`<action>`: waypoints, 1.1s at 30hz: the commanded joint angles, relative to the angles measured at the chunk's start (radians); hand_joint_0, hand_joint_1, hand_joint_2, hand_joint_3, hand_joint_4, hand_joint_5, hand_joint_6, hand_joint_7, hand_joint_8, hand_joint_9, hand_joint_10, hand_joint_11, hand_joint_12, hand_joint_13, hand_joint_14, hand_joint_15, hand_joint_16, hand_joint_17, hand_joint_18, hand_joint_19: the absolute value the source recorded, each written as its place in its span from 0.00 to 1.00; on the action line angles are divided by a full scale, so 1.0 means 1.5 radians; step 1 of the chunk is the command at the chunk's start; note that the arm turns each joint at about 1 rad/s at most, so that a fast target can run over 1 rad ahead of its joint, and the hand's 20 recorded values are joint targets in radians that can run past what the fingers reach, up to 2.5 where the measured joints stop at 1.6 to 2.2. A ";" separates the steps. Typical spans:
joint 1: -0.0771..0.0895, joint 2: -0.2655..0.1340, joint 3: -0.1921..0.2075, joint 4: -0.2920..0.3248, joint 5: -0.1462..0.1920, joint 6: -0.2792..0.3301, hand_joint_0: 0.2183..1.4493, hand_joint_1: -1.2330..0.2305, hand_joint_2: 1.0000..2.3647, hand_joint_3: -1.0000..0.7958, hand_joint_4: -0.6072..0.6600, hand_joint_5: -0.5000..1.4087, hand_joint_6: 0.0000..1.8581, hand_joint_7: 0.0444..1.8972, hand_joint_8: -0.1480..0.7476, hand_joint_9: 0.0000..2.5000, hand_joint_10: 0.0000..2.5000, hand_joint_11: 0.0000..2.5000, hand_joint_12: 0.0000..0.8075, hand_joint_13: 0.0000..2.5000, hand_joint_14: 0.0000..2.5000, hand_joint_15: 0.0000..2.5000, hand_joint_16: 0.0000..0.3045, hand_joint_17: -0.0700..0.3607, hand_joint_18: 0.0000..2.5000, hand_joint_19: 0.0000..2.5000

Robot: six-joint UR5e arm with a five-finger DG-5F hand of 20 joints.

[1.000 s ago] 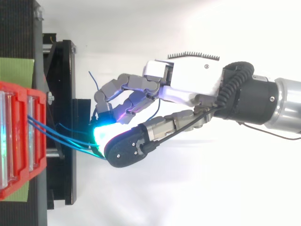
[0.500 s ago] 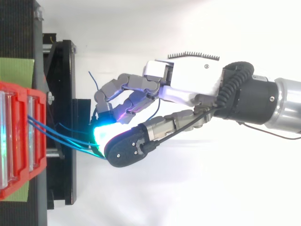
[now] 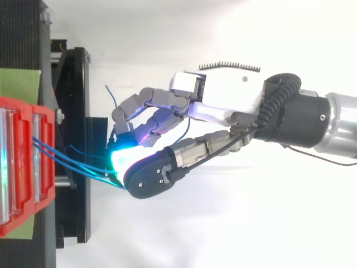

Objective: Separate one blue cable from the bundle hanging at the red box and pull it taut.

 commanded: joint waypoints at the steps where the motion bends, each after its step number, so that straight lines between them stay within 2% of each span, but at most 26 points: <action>1: -0.001 0.000 0.000 0.000 0.000 0.000 0.48 0.33 0.02 0.42 0.50 0.10 0.51 0.63 0.34 0.32 0.01 0.47 0.33 0.33 0.01 0.25 0.11 0.33 0.21 0.23; 33: -0.001 0.000 -0.001 0.000 0.000 0.000 0.48 0.35 0.02 0.43 0.51 0.10 0.51 0.64 0.35 0.31 0.01 0.46 0.35 0.33 0.01 0.26 0.11 0.33 0.20 0.25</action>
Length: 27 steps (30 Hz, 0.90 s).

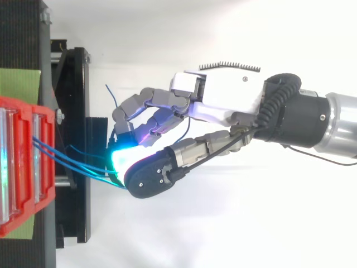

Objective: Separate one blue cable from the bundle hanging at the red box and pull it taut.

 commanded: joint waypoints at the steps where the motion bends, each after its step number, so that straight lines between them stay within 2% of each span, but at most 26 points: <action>1: 0.000 0.000 0.000 0.000 0.000 0.000 0.48 0.35 0.02 0.43 0.51 0.10 0.50 0.64 0.35 0.31 0.01 0.46 0.35 0.33 0.01 0.26 0.11 0.33 0.20 0.25; 27: -0.001 0.000 0.000 0.000 0.000 0.000 0.48 0.36 0.02 0.43 0.51 0.10 0.50 0.64 0.35 0.32 0.01 0.46 0.35 0.33 0.01 0.26 0.11 0.33 0.20 0.24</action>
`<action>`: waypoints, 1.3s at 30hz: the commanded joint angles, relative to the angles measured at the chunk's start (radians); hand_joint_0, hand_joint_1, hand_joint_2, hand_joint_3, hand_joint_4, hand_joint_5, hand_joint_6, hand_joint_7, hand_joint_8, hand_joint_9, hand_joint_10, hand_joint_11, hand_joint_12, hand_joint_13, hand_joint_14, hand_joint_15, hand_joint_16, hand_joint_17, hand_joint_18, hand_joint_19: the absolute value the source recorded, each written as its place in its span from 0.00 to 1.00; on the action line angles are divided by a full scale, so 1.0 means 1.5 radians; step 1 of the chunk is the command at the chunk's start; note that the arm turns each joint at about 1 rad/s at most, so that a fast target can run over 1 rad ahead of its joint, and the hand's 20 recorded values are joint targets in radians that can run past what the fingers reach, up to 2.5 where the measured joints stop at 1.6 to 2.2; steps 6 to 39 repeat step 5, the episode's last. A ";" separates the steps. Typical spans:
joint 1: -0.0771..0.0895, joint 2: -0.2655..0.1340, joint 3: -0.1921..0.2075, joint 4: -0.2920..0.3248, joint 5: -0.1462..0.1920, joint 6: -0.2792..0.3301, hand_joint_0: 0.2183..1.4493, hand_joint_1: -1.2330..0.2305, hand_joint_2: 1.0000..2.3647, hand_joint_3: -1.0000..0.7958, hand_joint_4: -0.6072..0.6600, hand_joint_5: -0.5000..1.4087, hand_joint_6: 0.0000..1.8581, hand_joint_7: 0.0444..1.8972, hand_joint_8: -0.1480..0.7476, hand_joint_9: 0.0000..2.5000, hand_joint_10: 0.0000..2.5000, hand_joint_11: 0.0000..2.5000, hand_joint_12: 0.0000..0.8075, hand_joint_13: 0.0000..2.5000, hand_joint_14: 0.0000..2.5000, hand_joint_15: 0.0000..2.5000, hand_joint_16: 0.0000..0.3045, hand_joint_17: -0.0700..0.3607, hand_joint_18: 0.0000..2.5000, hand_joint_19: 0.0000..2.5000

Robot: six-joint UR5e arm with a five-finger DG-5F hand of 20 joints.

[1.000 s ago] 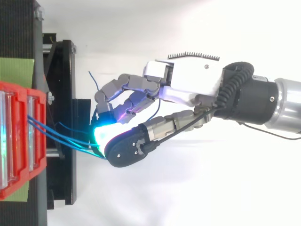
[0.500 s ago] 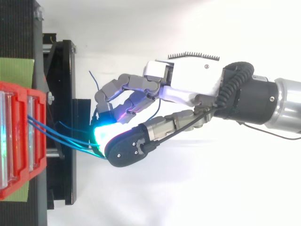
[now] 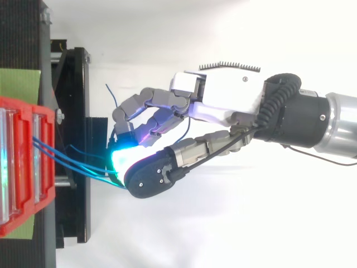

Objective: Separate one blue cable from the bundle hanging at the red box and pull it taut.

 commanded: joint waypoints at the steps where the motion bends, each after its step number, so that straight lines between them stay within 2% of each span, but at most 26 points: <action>1: 0.000 0.000 0.000 0.000 0.000 0.000 0.48 0.36 0.02 0.43 0.51 0.10 0.50 0.64 0.35 0.32 0.01 0.46 0.35 0.33 0.01 0.26 0.11 0.33 0.20 0.25; 39: 0.000 0.000 -0.001 0.000 0.000 0.000 0.48 0.36 0.02 0.43 0.51 0.10 0.50 0.64 0.35 0.32 0.01 0.46 0.35 0.33 0.01 0.26 0.11 0.33 0.20 0.25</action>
